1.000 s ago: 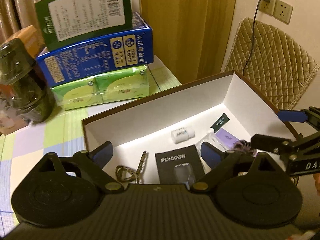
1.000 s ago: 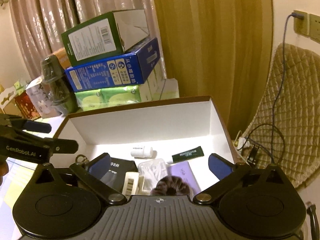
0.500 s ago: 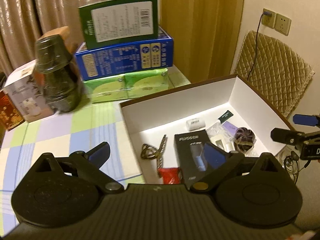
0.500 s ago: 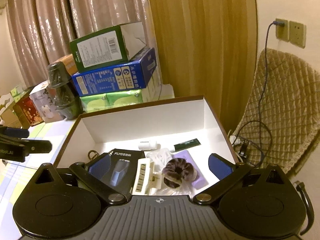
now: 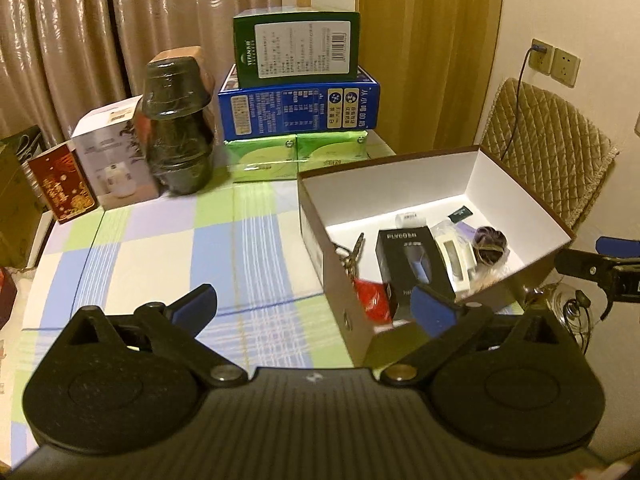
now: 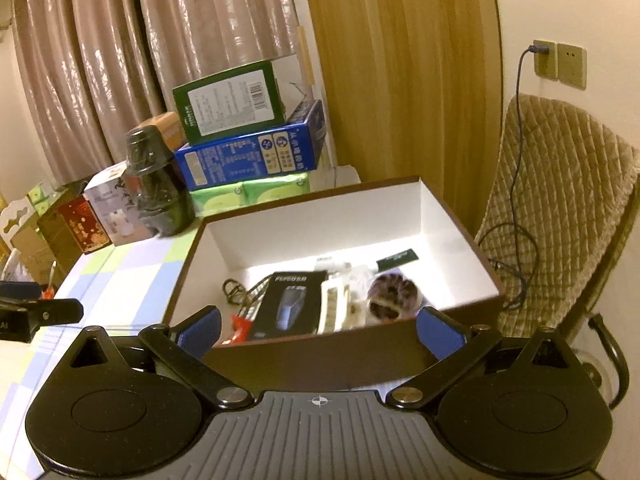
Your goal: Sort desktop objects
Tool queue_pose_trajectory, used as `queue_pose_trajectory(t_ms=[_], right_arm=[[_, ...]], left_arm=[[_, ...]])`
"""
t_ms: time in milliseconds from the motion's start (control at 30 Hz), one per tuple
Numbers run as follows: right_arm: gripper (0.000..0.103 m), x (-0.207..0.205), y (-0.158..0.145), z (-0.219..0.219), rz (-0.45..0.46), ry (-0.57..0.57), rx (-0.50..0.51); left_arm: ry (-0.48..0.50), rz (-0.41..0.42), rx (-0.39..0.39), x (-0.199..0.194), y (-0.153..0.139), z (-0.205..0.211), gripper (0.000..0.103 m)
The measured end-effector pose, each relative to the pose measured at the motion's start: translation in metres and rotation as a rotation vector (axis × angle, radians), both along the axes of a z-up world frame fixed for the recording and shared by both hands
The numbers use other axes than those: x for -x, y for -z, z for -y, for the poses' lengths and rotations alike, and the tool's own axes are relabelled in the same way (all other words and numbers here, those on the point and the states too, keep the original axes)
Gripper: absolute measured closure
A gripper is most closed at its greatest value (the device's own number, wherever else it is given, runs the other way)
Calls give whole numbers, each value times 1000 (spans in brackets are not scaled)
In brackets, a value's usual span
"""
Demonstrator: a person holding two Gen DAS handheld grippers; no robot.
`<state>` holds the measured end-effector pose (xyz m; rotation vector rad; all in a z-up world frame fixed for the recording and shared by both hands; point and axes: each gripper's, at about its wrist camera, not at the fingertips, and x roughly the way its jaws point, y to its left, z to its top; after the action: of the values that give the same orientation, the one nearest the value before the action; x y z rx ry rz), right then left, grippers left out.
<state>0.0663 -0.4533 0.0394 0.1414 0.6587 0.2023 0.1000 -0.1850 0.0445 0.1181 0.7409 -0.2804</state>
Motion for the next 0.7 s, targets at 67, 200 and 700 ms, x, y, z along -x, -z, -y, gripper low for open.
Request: queue_pose_trajectory(t_ms=[67, 200, 700], right_arm=[[2, 11, 0, -4, -7, 6, -3], [2, 33, 0, -12, -24, 11, -9], [2, 101, 5, -59, -59, -46, 15]], left_arm=[[3, -7, 6, 11, -1, -6, 1], [1, -17, 11, 32, -1, -18, 1], [-42, -37, 12, 104, -2, -68, 1]])
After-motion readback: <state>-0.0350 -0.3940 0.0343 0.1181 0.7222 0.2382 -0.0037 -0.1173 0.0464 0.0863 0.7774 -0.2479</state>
